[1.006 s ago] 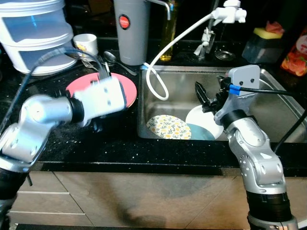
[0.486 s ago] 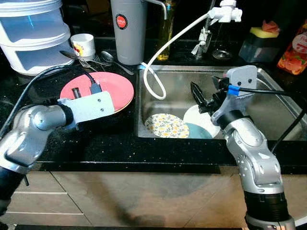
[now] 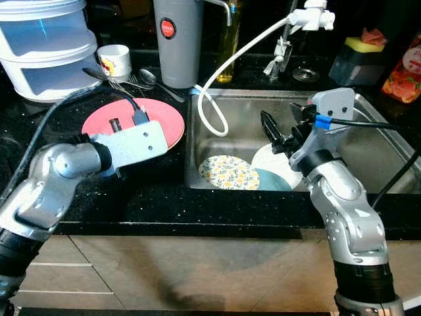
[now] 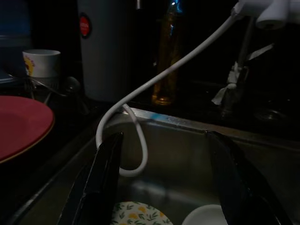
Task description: Kitchen organization
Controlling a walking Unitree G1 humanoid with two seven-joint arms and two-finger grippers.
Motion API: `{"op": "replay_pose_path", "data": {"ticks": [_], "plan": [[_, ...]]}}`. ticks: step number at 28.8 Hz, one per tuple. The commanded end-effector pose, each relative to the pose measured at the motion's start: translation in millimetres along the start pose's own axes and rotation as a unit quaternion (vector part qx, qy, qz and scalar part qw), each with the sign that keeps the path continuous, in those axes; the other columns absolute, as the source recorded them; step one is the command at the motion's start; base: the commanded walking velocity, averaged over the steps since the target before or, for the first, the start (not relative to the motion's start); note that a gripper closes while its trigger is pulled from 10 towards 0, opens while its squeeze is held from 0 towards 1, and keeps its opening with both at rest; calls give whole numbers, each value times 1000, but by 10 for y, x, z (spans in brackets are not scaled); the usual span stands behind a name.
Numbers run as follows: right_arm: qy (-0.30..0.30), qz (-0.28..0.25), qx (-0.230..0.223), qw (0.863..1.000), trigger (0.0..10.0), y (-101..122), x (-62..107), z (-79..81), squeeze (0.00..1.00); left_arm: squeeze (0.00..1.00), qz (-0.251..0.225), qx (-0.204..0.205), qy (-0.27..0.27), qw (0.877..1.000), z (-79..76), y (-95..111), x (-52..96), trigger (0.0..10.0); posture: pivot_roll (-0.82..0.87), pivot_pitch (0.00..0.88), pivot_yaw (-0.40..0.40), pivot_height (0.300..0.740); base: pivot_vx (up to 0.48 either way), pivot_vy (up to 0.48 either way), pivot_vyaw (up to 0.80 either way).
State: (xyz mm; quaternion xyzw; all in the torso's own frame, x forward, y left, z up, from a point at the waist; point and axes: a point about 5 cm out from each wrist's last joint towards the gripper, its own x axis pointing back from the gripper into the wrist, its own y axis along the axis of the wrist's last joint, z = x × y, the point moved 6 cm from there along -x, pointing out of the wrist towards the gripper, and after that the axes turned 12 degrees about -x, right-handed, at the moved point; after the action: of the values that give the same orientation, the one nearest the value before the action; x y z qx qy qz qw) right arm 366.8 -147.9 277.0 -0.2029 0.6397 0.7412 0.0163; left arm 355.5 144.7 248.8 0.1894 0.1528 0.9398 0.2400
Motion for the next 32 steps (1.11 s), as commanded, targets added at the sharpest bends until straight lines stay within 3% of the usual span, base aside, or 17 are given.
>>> {"op": "replay_pose_path", "data": {"ticks": [1, 8, 16, 27, 32], "plan": [[0, -2, -3, 1000, 10000, 13, -6, -20, 0, 0, -9, 0, -19, 1000, -33, 41, 73, 10000, 77, 94, -28, 740, 0, 0, 0], [5, 0, -6, 1000, 10000, -4, -15, 10, 0, 0, 14, 6, -41, 999, -175, -79, 124, 10000, 80, 97, -33, 740, 0, 0, 0], [6, 1, -7, 1000, 10000, -4, -21, 12, 0, 0, 81, 34, -42, 995, -304, -345, 103, 10000, 81, 97, -35, 740, 0, 0, 0], [4, -2, -8, 1000, 10000, 12, -24, -1, 0, 0, 151, -17, 7, 988, -106, -623, 106, 10000, 81, 95, -32, 740, 0, 0, 0], [3, -5, -5, 1000, 10000, 33, -33, -20, 0, 0, 182, -83, 81, 976, 176, -705, 73, 10000, 68, 81, -38, 740, 0, 0, 0]]}}
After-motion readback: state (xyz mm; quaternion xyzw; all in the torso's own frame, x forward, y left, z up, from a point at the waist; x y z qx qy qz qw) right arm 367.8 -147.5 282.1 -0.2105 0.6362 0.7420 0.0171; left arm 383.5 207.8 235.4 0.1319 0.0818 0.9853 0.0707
